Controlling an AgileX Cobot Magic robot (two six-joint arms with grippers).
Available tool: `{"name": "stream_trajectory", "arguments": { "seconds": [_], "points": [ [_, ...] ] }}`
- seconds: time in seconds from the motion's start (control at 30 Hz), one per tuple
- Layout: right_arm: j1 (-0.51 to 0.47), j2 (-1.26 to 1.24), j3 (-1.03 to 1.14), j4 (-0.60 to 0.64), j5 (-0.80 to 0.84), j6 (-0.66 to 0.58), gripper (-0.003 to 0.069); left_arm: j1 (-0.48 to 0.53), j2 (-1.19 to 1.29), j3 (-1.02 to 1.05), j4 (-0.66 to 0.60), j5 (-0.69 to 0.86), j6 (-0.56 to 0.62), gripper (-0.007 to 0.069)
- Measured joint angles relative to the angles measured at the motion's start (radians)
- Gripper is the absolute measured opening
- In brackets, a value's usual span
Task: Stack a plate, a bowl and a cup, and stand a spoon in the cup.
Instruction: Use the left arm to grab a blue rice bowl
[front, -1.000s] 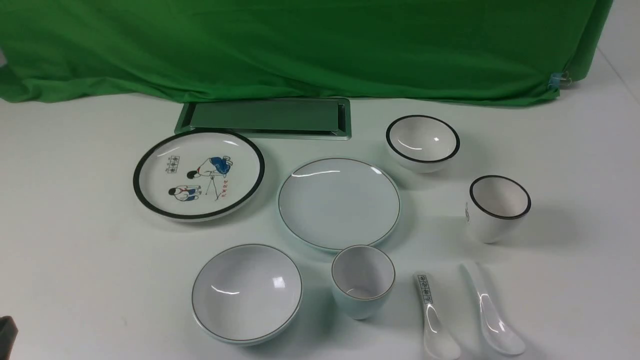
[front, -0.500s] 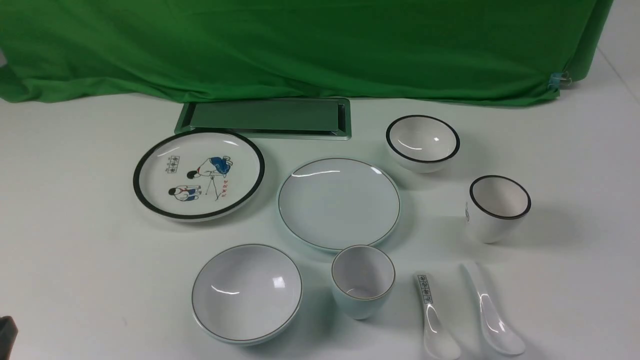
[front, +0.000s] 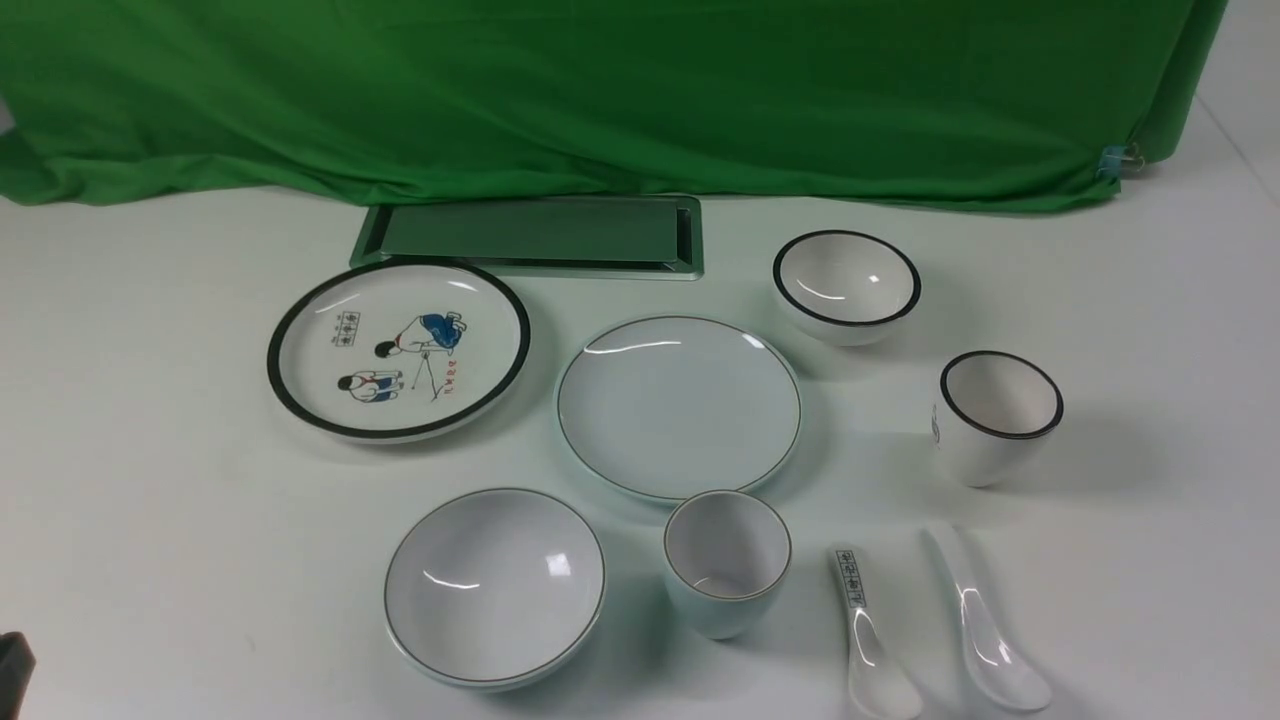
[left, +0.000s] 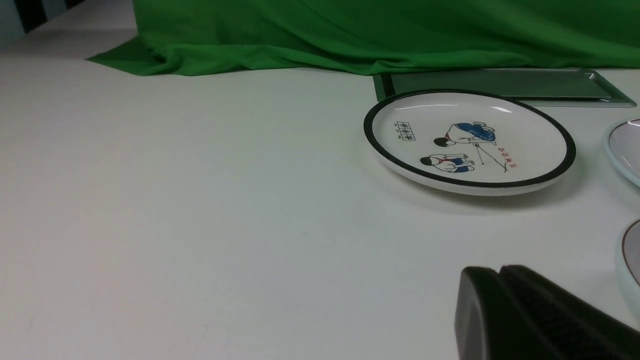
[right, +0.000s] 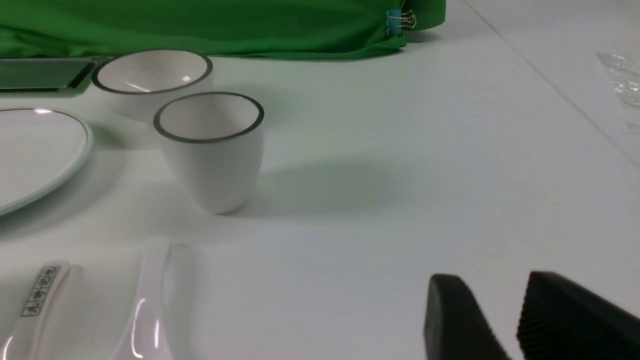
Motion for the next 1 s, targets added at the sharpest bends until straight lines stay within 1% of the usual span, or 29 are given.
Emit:
{"name": "stream_trajectory", "arguments": {
  "seconds": [0.27,0.37,0.43,0.47,0.53,0.6,0.67,0.7,0.73,0.8,1.0],
  "points": [
    [0.0,0.0,0.0,0.0,0.0,0.001,0.0242,0.0,0.0,0.0,0.005,0.0,0.0,-0.0029],
    [0.0,0.0,0.0,0.018,0.0,0.032,0.0242,0.0,0.0,0.0,0.02,-0.002,0.0,-0.0029],
    [0.0,0.0,0.0,0.067,-0.003,0.159,0.0242,0.0,0.0,0.0,-0.042,-0.028,-0.037,-0.0029],
    [0.0,0.0,0.0,0.109,-0.006,0.244,0.0242,0.0,0.0,0.0,-0.106,-0.051,-0.074,-0.0029],
    [0.0,0.0,0.0,0.179,-0.014,0.435,0.0242,0.0,0.0,0.0,-0.287,-0.105,-0.18,-0.0029],
    [0.0,0.0,0.0,0.223,-0.04,0.674,0.0242,0.0,0.0,0.0,-0.546,-0.166,-0.337,-0.0029],
    [0.0,0.0,0.0,0.24,-0.053,0.8,0.0242,0.0,0.0,0.0,-0.675,-0.201,-0.421,-0.0029],
    [0.0,0.0,0.0,0.244,-0.057,0.839,0.0242,0.0,0.0,0.0,-0.717,-0.215,-0.446,-0.0029],
    [0.0,0.0,0.0,0.249,-0.056,0.868,0.0242,0.0,0.0,0.0,-0.733,-0.23,-0.462,-0.0029],
    [0.0,0.0,0.0,0.25,-0.051,0.88,0.0242,0.0,0.0,0.0,-0.733,-0.245,-0.477,-0.0029],
    [0.0,0.0,0.0,0.228,-0.04,0.788,0.0242,0.0,0.0,0.0,-0.728,-0.274,-0.505,-0.0029]
  ]
}}
